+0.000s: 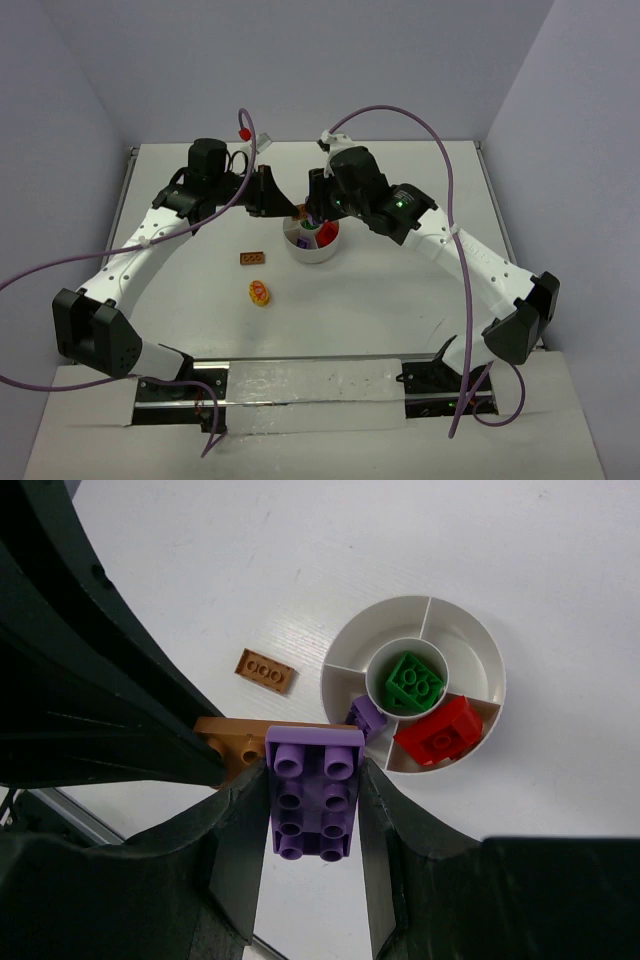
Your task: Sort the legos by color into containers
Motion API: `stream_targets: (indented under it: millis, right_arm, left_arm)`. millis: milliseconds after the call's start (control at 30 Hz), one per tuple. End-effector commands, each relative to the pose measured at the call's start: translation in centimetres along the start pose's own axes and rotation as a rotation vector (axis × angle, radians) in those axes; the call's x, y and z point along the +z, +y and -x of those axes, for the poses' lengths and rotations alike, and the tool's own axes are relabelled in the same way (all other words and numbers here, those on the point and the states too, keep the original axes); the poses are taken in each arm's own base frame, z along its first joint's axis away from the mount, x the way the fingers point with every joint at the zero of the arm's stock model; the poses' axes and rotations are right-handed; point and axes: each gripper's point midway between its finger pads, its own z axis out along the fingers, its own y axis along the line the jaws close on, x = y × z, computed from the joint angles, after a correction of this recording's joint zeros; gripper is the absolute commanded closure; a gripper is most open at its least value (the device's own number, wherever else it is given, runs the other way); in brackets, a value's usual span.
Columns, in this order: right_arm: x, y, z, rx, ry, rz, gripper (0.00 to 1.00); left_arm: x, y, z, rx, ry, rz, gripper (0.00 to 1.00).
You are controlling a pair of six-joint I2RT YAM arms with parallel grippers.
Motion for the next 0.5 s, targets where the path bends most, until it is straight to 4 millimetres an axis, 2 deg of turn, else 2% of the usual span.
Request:
stream_targets:
  millis: [0, 233, 300, 467]
  right_arm:
    - [-1.2, 1.2, 2.4, 0.016, -0.067, 0.029, 1.0]
    - [-1.2, 0.0, 2.8, 0.012, -0.094, -0.036, 1.0]
    - [-1.3, 0.0, 2.8, 0.008, -0.096, -0.035, 1.0]
    - [-1.7, 0.4, 3.2, -0.003, -0.102, -0.017, 1.0]
  left_arm:
    - [-0.1, -1.2, 2.1, 0.07, -0.05, -0.01, 1.0]
    - [-0.8, 2.6, 1.8, 0.074, -0.079, 0.2, 1.0]
    - [-1.4, 4.5, 1.8, 0.068, -0.099, 0.302, 1.0]
    - [-3.6, 7.6, 2.1, 0.018, -0.147, 0.427, 1.0]
